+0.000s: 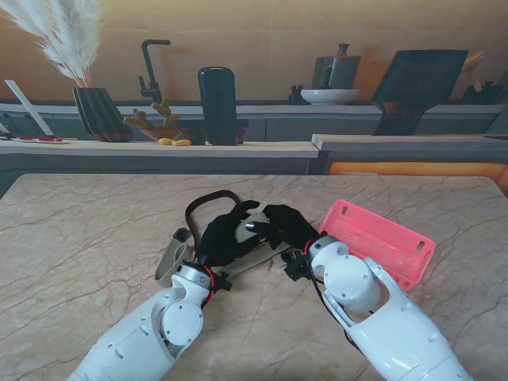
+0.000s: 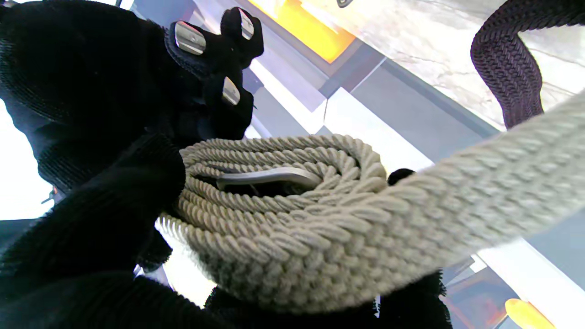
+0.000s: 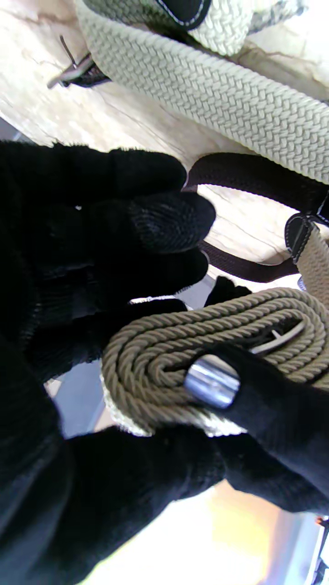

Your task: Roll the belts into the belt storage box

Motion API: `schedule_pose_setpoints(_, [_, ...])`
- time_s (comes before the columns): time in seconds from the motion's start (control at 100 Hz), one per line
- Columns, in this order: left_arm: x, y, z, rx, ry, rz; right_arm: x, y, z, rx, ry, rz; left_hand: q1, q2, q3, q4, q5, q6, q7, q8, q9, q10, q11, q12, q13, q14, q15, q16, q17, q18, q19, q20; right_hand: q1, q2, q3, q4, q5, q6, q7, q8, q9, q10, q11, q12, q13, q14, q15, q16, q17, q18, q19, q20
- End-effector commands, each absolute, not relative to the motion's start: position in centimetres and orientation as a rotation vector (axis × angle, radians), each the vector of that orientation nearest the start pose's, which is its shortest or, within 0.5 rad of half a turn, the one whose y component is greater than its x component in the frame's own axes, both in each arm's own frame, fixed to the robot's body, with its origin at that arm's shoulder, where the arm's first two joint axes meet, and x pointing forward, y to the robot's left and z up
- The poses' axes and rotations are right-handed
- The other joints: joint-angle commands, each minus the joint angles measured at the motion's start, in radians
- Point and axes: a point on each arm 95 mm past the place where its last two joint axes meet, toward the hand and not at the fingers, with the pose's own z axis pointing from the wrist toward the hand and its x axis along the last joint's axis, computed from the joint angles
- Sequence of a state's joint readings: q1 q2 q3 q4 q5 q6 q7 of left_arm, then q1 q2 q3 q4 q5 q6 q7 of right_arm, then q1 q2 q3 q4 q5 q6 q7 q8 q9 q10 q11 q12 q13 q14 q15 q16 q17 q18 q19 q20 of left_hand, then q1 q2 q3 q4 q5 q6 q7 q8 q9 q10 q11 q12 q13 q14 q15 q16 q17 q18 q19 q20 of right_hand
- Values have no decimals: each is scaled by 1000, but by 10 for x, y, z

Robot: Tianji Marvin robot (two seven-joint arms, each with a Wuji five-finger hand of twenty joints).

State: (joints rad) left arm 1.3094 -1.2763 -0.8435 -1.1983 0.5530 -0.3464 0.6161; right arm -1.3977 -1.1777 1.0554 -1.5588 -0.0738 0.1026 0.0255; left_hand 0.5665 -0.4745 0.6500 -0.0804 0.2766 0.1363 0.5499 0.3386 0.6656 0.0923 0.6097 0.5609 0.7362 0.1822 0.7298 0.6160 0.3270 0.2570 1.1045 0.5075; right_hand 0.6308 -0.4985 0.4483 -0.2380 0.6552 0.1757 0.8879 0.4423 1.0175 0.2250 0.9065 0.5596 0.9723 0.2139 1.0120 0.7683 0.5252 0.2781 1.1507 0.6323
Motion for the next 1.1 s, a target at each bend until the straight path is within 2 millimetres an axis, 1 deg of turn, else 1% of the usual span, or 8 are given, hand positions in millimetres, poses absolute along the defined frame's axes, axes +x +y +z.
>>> schedule_pose_setpoints(0.0, [419,-111,-347,-1284,975,-2289,423,73,-305,-2150,-1064,-2077,-38,-12,-18,6,-38,-42,-44,-13,-101,4,-88,-57,-95,10,-94,-31,-54,15,-51,1,227,189,279,36,52,-252,156,84,-15,-1,35,15,-19,-42,32,17,-12,-25,13,10])
schedule_pose_setpoints(0.07, [419,-110,-347,-1278,985,-2283,421,71,-302,-2159,-996,-2072,-36,-6,-26,7,-55,-52,-55,-13,-193,20,-145,-96,-200,9,-175,-59,-106,15,-92,-8,227,191,275,36,50,-255,157,87,-18,-4,35,16,-24,-44,32,19,-17,-28,14,12])
schedule_pose_setpoints(0.18, [420,-109,-348,-1271,996,-2275,417,66,-299,-2165,-888,-2056,-37,0,-38,9,-70,-68,-63,-8,-284,29,-197,-137,-296,4,-249,-89,-163,4,-156,-30,228,194,267,38,49,-263,158,88,-17,-8,35,16,-25,-48,32,21,-21,-32,14,16])
schedule_pose_setpoints(0.31, [420,-109,-348,-1266,996,-2270,411,59,-296,-2157,-739,-2001,-45,7,-43,10,-95,-77,-72,-7,-334,31,-217,-154,-357,-11,-283,-104,-203,-13,-192,-44,230,200,254,41,47,-266,156,88,-18,-7,40,21,-28,-51,43,31,-26,-41,18,25])
schedule_pose_setpoints(0.45, [421,-109,-348,-1268,978,-2271,407,51,-296,-2126,-621,-1935,-59,13,-50,9,-129,-76,-79,-7,-358,28,-220,-161,-373,-26,-292,-109,-213,-33,-211,-52,232,208,240,43,42,-274,153,94,-28,-2,64,44,-33,-56,84,61,-30,-51,20,39])
schedule_pose_setpoints(0.62, [421,-110,-347,-1271,950,-2286,405,48,-296,-2099,-516,-1863,-94,25,-65,5,-129,-82,-114,-26,-378,20,-212,-168,-383,-45,-297,-115,-213,-76,-234,-64,234,219,216,46,39,-286,147,104,-32,5,99,81,-30,-64,155,113,-23,-69,38,65])
schedule_pose_setpoints(0.89, [420,-115,-348,-1274,937,-2331,413,57,-309,-2058,-397,-1631,-194,26,-41,-29,-126,-96,-166,-49,-398,8,-216,-200,-399,-85,-347,-165,-207,-163,-298,-99,233,228,185,59,42,-303,136,111,-21,31,199,170,3,-79,342,242,-2,-97,131,135])
schedule_pose_setpoints(1.09, [422,-114,-349,-1293,914,-2325,417,65,-317,-2052,-340,-1523,-206,33,-37,-36,-128,-106,-191,-60,-406,-7,-216,-215,-415,-96,-361,-190,-205,-205,-327,-115,232,229,181,61,41,-307,134,116,-16,33,215,188,12,-83,374,263,4,-103,159,153])
